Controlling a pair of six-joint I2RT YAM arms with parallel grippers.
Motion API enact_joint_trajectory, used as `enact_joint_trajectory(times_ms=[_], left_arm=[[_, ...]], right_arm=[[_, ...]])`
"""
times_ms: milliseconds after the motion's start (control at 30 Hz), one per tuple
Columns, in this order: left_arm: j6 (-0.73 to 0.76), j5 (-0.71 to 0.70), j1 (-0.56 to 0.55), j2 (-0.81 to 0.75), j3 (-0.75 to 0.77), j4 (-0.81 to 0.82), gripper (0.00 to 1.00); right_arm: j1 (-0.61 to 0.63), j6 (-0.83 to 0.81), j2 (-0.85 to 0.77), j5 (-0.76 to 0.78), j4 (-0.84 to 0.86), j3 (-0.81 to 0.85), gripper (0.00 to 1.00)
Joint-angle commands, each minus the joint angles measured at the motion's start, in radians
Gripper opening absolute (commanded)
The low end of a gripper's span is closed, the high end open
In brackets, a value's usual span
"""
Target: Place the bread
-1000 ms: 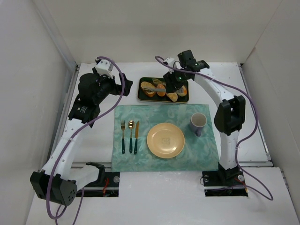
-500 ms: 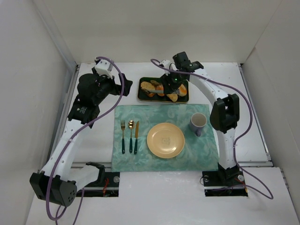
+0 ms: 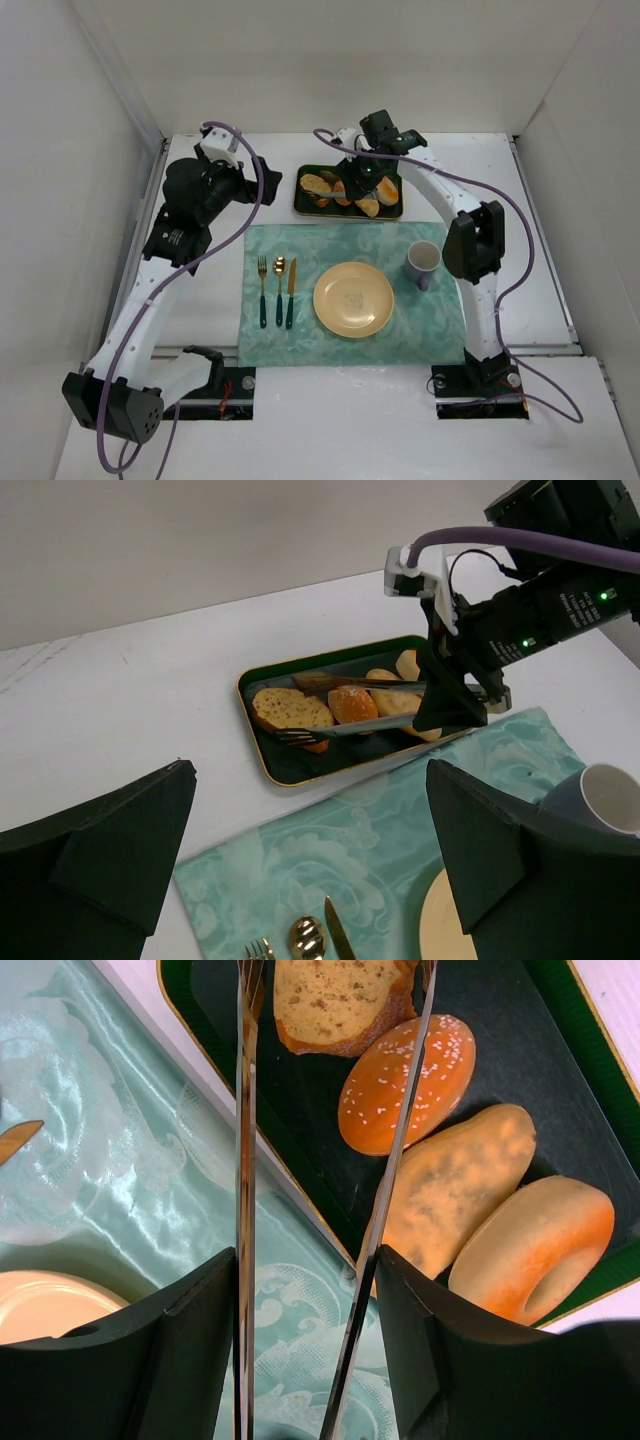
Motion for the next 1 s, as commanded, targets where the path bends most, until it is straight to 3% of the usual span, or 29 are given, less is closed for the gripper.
enact_joint_trajectory(times_ms=[0,333,767,967], left_arm=[[-0.009,0.001,-0.003,-0.039,0.005,0.042,1.00],[-0.009,0.001,-0.003,-0.049,0.005,0.042,1.00],[0.001,0.001,-0.003,-0.049,0.005,0.042,1.00],[0.001,0.001,-0.003,-0.049,0.005,0.042,1.00]], right_arm=[[0.021,-0.017,0.016,0.026,-0.016,0.067,0.60],[0.031,-0.017,0.038,0.055,-0.047,0.076,0.60],[0.031,-0.017,-0.001,0.055,-0.017,0.038,0.42],[0.031,-0.017,-0.051,0.044,0.016,0.019,0.42]])
